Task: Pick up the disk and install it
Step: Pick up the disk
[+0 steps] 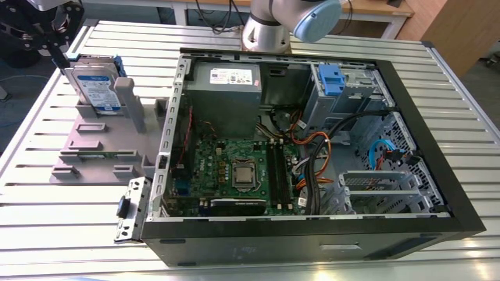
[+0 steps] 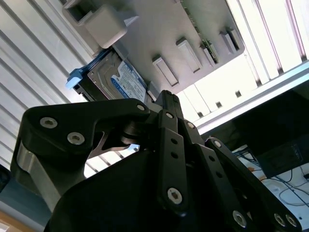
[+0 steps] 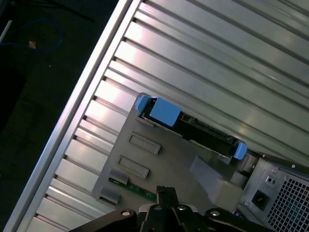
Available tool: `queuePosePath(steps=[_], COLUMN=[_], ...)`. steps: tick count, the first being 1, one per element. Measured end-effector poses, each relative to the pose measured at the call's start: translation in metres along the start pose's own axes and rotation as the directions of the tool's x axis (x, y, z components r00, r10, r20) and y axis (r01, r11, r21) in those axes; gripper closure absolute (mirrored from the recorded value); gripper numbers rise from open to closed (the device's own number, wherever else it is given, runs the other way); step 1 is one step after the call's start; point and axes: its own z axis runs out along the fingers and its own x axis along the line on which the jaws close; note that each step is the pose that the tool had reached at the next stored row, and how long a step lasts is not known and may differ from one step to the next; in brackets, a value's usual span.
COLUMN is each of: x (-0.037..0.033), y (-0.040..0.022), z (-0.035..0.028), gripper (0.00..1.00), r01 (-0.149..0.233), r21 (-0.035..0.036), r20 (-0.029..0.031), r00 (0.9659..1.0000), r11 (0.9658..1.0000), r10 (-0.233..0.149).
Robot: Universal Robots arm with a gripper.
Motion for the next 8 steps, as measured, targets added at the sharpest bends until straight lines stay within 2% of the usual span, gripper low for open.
queuePosePath(steps=[2, 4, 8], x=[0.0, 0.0, 0.0], y=[0.0, 0.0, 0.0], z=[0.0, 0.0, 0.0], gripper=[0.89, 0.89, 0.89], r01=[0.009, 0.033, 0.043], r21=[-0.0003, -0.0009, -0.0012], r20=[0.0001, 0.0, 0.0001], r00=[1.0, 0.9995, 0.9991], r11=[1.0, 0.9995, 0.9991], r10=[-0.009, -0.033, -0.043])
